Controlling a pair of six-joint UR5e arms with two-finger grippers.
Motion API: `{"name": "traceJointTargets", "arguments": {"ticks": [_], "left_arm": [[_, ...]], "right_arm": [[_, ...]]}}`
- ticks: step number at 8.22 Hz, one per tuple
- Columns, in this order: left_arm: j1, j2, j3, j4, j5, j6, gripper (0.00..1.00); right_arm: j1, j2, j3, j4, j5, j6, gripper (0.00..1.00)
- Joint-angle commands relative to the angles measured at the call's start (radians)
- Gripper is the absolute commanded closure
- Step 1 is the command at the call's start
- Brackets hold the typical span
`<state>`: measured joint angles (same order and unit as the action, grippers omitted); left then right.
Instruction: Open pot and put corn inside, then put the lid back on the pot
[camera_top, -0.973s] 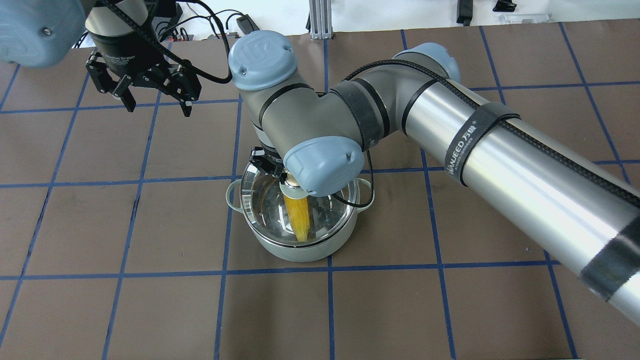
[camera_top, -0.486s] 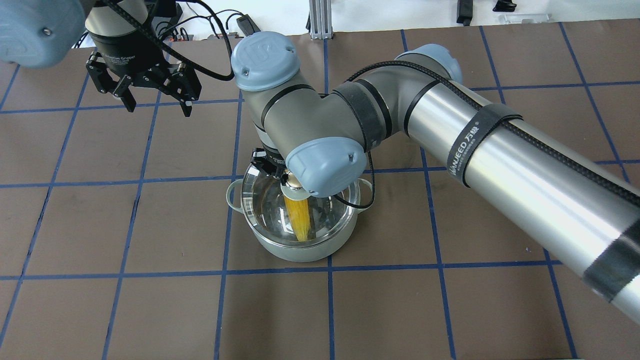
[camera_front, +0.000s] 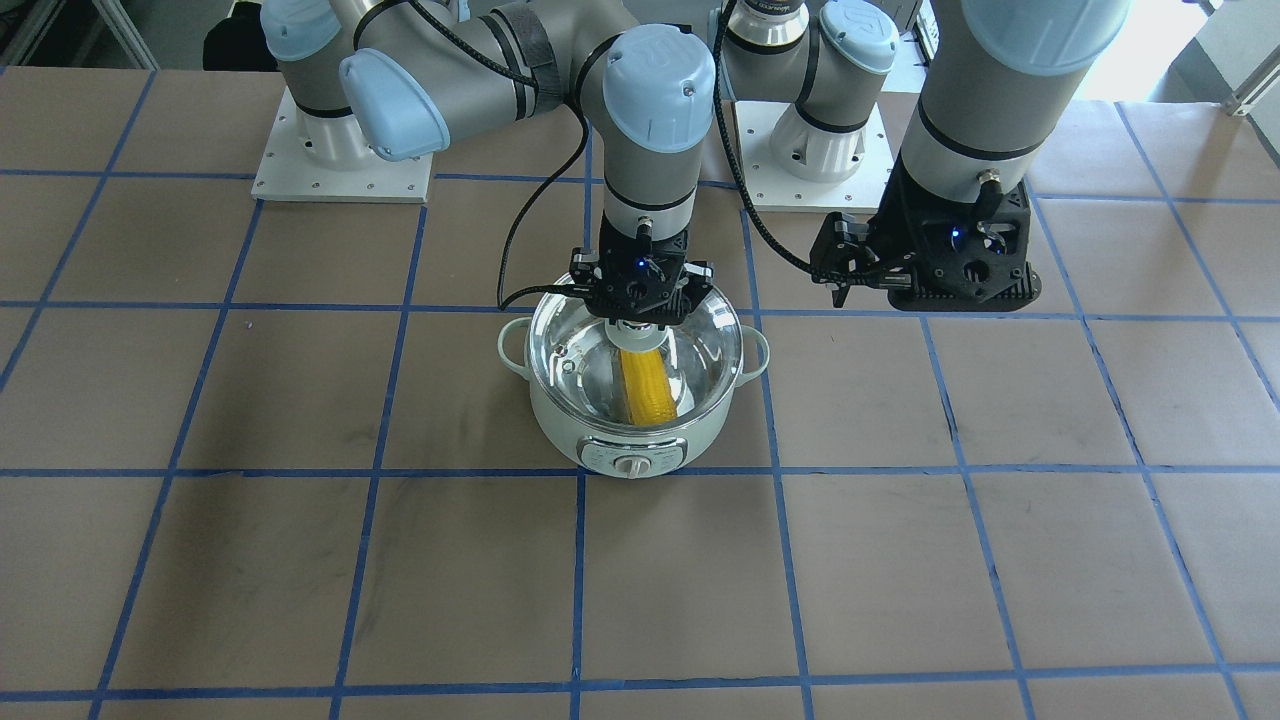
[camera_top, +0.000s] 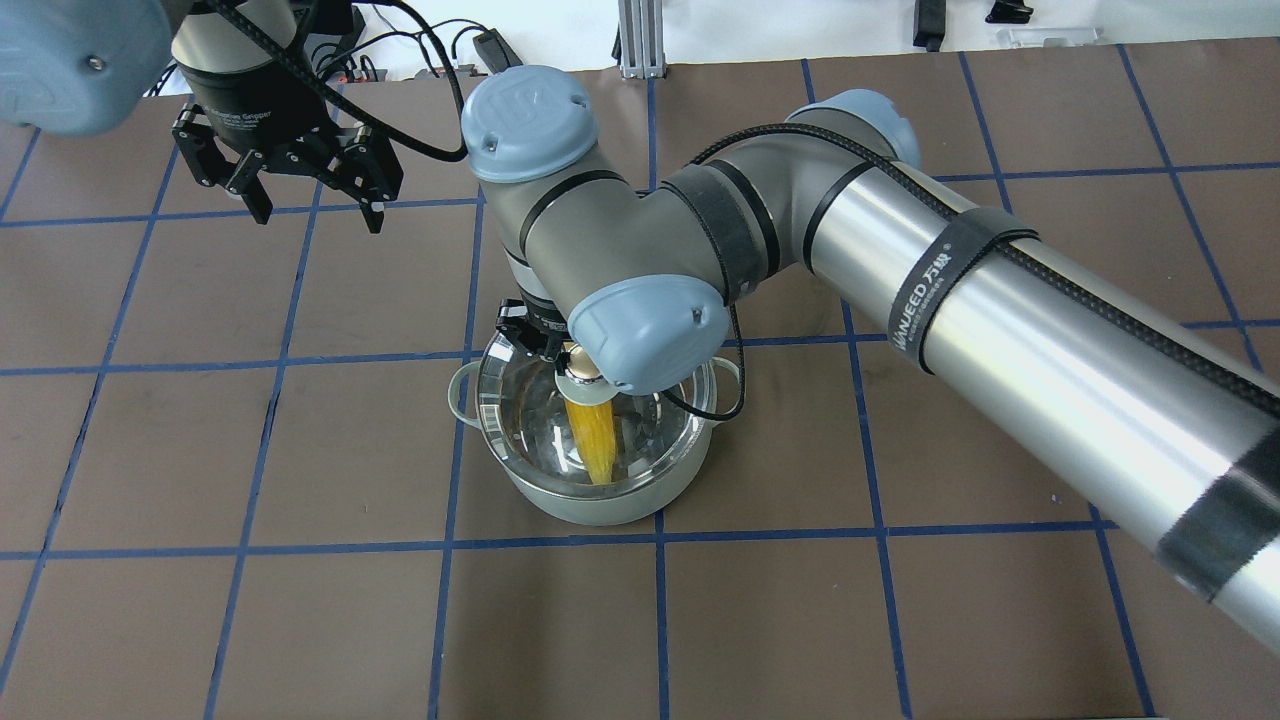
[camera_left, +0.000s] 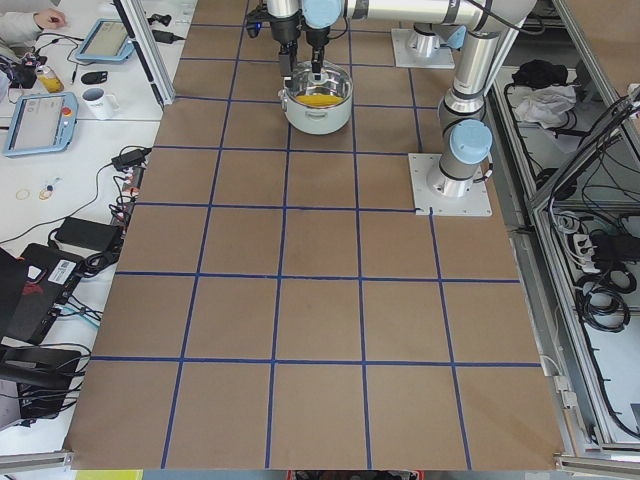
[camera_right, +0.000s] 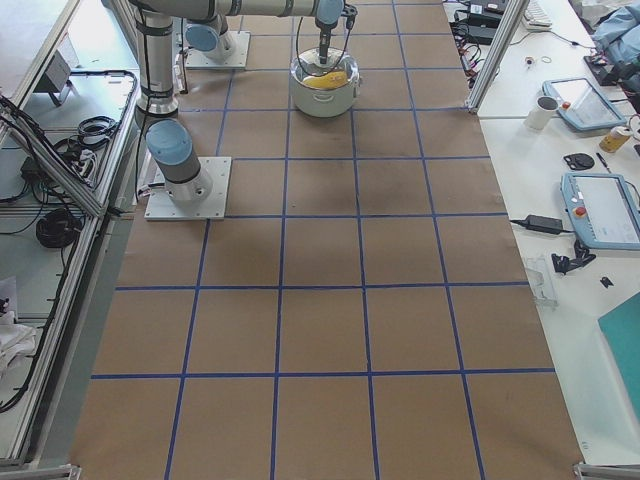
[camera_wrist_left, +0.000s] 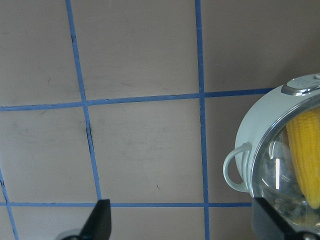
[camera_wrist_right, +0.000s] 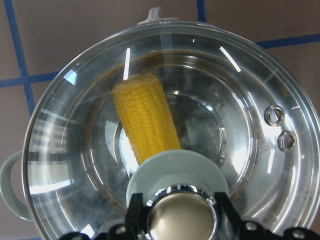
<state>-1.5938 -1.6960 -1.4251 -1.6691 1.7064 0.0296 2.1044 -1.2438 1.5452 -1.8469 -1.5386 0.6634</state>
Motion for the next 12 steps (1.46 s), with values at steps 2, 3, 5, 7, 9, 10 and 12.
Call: {"name": "traceJointTargets", "arguments": {"ticks": [2,3,5,7,9,10,12], "left_arm": [[0.0,0.001,0.002,0.0,0.001,0.0,0.0],[0.0,0.001,0.002,0.0,0.001,0.0,0.0],[0.0,0.001,0.002,0.0,0.001,0.001,0.0],[0.0,0.001,0.002,0.0,0.001,0.0,0.0],[0.0,0.001,0.002,0.0,0.002,-0.003,0.0],[0.0,-0.001,0.003,0.011,0.002,-0.007,0.0],[0.0,-0.001,0.006,0.025,0.001,-0.008,0.0]], "right_arm": [[0.0,0.0,0.0,0.0,0.008,-0.005,0.66],[0.0,-0.002,0.0,0.0,0.003,-0.007,0.42],[0.0,-0.012,-0.002,-0.003,-0.011,-0.039,0.0],[-0.053,-0.066,-0.002,0.011,-0.012,-0.094,0.0],[-0.173,-0.188,-0.002,0.093,-0.009,-0.174,0.0],[-0.235,-0.254,-0.004,0.18,-0.012,-0.262,0.0],[-0.412,-0.34,-0.002,0.256,-0.009,-0.408,0.0]]}}
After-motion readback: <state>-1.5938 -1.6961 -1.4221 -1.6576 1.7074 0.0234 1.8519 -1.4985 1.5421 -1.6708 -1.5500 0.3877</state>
